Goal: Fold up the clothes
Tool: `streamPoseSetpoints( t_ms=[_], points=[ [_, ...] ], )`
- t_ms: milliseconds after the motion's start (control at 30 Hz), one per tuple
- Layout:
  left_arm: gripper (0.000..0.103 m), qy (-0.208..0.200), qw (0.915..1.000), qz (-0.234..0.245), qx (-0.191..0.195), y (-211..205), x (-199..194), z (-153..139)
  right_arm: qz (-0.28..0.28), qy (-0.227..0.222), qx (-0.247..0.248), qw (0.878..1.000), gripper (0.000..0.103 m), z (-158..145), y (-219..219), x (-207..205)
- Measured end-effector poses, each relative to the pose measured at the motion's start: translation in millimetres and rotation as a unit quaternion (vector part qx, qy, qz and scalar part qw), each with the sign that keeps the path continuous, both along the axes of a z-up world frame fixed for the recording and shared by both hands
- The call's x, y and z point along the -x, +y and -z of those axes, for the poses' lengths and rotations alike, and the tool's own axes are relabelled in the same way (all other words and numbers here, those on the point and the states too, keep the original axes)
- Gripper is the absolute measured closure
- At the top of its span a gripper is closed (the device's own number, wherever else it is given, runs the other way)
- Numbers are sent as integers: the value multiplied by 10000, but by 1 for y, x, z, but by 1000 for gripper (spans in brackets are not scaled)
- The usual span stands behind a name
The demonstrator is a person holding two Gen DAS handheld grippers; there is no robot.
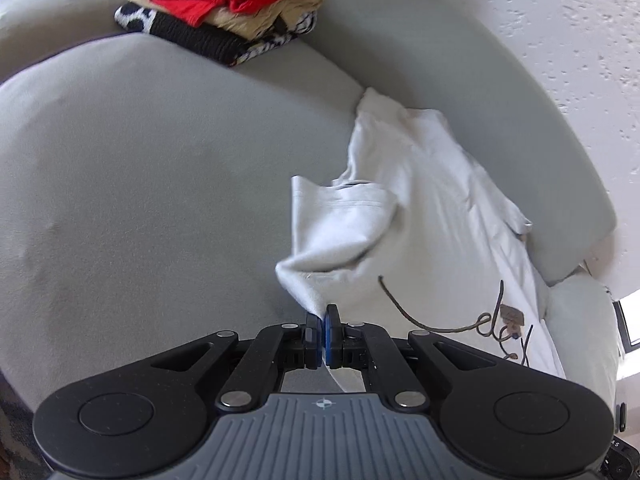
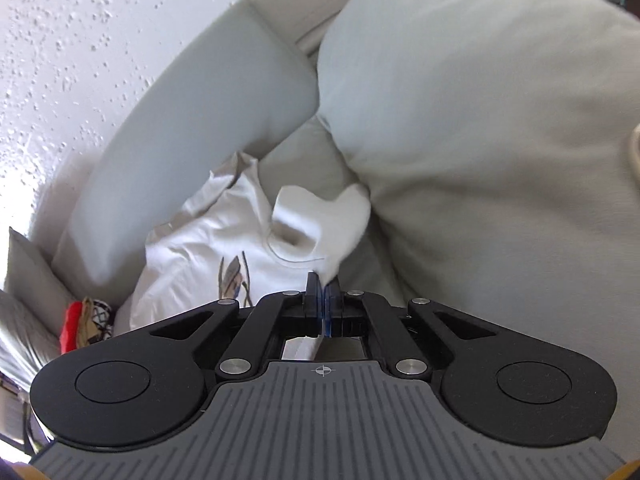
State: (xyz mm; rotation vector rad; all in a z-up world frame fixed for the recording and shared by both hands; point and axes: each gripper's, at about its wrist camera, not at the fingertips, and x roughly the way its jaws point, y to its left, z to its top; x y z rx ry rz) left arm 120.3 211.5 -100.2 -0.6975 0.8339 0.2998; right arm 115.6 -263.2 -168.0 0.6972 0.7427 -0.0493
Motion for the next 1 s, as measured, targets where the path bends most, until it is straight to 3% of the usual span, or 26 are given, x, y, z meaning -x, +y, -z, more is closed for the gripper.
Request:
streamPoseSetpoints(
  t_ms=[200,333,367,400,467,533,567,667,733,833,900,1000],
  points=[
    [103,182,9967,-10,-786,-31,38,-14,169,239,511,9983,103,-14,-13,46],
    [103,820,9908,-236,-1048,-28,45,8,126,683,207,9974,103,6,-24,52],
    [103,960,9897,-314,-1010,-22,46,13,-16,771,41,9970,101,12,-26,51],
    [103,1103,9889,-386,-913,-17,46,17,-164,878,-211,9958,91,18,-28,50],
    [98,1084,9920,-348,-545,-10,51,20,-399,1053,-839,9901,85,32,-30,51],
    [83,914,9954,-191,-200,-9,56,19,-526,1025,-1439,9829,61,42,-30,55],
    [73,850,9963,-110,-52,-10,58,19,-574,981,-1646,9798,59,47,-27,57],
    [72,824,9958,233,321,-29,57,24,-748,999,-2050,9708,59,56,-14,55],
    [62,809,9951,497,274,-49,53,25,-792,1100,-2216,9657,60,60,-7,51],
    [61,832,9937,742,112,-70,41,29,-662,1226,-2482,9586,59,67,-1,47],
    [59,860,9936,668,310,-71,33,35,-532,1274,-2614,9553,57,69,-1,45],
    [58,900,9926,193,797,-58,29,47,-475,1307,-2659,9539,55,70,0,41]
  ],
)
